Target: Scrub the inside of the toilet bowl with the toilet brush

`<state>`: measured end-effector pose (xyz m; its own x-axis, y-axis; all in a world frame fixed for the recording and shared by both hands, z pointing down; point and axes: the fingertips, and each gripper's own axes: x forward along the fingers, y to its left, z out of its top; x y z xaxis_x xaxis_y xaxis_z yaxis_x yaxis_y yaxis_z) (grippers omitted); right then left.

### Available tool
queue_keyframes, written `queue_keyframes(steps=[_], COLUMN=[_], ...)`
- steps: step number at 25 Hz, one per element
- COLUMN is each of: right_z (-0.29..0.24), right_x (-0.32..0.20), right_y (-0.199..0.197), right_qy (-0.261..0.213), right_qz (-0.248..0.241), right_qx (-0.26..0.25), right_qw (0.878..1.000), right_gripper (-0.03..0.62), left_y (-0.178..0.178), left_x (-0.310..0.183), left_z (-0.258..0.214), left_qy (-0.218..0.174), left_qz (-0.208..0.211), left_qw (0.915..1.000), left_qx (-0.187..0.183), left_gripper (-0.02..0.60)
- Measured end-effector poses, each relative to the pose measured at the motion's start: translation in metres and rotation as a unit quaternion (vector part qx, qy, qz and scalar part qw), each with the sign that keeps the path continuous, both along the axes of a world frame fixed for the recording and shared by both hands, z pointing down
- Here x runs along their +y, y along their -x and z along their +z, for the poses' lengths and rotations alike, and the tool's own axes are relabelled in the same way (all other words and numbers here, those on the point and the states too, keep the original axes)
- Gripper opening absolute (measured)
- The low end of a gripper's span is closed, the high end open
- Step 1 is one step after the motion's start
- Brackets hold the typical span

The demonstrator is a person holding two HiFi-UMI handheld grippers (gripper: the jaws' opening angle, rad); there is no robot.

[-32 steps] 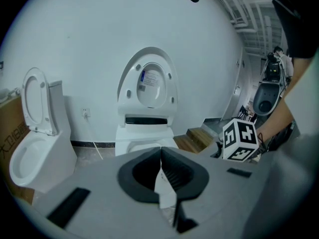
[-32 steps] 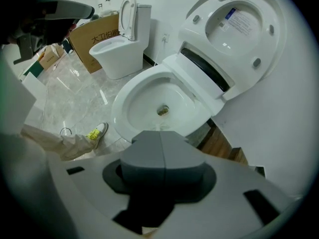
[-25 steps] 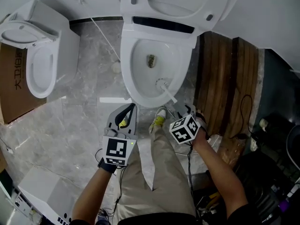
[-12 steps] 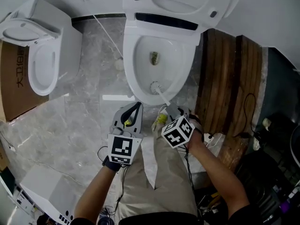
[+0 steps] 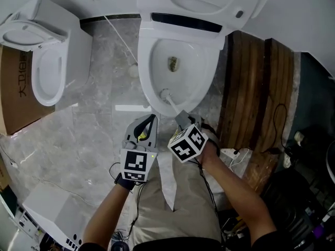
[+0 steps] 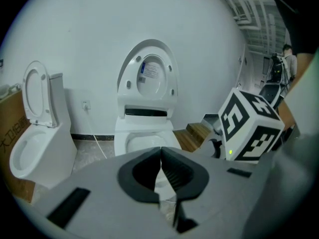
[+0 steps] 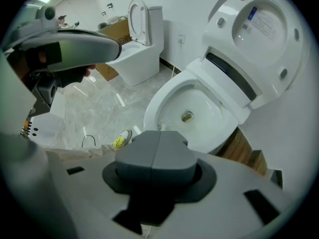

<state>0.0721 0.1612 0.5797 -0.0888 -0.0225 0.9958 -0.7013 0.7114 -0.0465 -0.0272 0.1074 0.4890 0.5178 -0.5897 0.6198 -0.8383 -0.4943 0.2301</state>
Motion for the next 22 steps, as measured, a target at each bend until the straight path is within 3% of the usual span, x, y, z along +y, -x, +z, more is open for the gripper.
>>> queue_keyframes(steps=[22], right_z=[-0.003], right_x=[-0.08], right_y=[0.05], right_qy=[-0.01], right_qz=[-0.038], right_qx=[-0.033], right_qw=[0.999], right_gripper=[0.153], left_y=[0.022], left_x=[-0.019], left_z=[0.027], left_qy=[0.027], left_qz=[-0.035], left_qw=[0.999], left_qx=[-0.008], left_gripper=[0.012])
